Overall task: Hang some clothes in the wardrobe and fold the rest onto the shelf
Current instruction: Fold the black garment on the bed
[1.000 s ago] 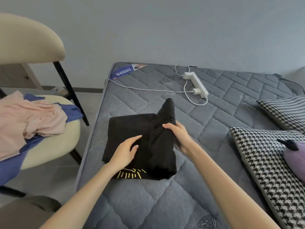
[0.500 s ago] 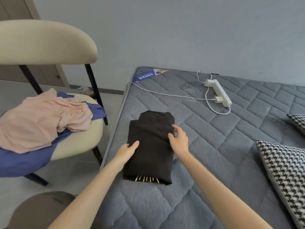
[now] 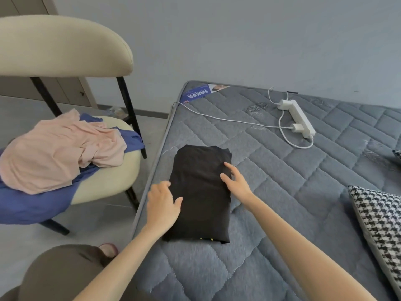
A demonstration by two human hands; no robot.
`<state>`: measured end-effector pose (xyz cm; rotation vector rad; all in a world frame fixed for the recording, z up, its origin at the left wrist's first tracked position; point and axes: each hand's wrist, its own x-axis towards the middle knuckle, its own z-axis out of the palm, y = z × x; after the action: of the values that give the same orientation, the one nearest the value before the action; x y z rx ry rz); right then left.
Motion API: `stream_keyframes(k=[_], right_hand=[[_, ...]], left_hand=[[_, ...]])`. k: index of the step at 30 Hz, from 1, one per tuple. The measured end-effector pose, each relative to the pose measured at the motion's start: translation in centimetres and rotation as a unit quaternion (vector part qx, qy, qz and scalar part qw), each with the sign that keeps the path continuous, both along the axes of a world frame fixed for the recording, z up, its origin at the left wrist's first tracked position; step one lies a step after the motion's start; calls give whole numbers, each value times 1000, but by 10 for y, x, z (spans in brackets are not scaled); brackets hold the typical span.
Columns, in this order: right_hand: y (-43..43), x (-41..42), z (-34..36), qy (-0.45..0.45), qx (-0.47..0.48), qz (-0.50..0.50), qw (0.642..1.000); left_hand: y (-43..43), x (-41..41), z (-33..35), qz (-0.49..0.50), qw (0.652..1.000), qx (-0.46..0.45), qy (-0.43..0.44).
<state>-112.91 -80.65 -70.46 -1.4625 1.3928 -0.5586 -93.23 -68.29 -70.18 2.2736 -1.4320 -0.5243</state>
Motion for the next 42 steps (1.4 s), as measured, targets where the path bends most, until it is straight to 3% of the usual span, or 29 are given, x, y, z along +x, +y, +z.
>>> stream_keyframes(k=[1, 3, 6, 10, 13, 20, 26, 29, 31, 34, 38, 40, 42], right_hand=[[-5, -1, 2, -5, 2, -20, 1000], [-17, -1, 3, -2, 12, -54, 998], [-32, 3, 2, 33, 42, -63, 997], [-45, 5, -4, 84, 52, -83, 992], [-49, 5, -8, 88, 39, -78, 992], [-49, 4, 0, 82, -22, -90, 992], [-61, 5, 9, 56, -58, -136, 987], [-54, 2, -5, 75, -22, -137, 988], [-48, 0, -10, 105, -45, -126, 985], [-39, 2, -2, 162, -190, -87, 965], [-27, 21, 13, 171, -351, 30, 920], [-24, 34, 16, 186, -382, 99, 900], [-21, 49, 13, 210, -373, 164, 889]], left_hand=[[-1, -8, 4, -25, 997, -58, -41], [-3, -24, 20, -122, 985, -117, -39], [-8, -47, 32, -319, 946, -37, -44], [-7, -68, 18, -458, 869, 6, -187], [-12, -73, 15, -467, 858, -20, -212], [-13, -70, 25, -460, 886, 36, -52], [-5, -58, 24, -486, 872, 56, -33], [-3, -60, 19, -493, 867, 64, -8], [-4, -62, 19, -509, 857, 82, -3], [-7, -56, 24, -459, 887, 40, 40], [-17, -38, 17, -190, 968, -160, -38], [-21, -32, 7, -90, 982, -153, -62], [-20, -31, -5, -88, 992, -60, -64]])
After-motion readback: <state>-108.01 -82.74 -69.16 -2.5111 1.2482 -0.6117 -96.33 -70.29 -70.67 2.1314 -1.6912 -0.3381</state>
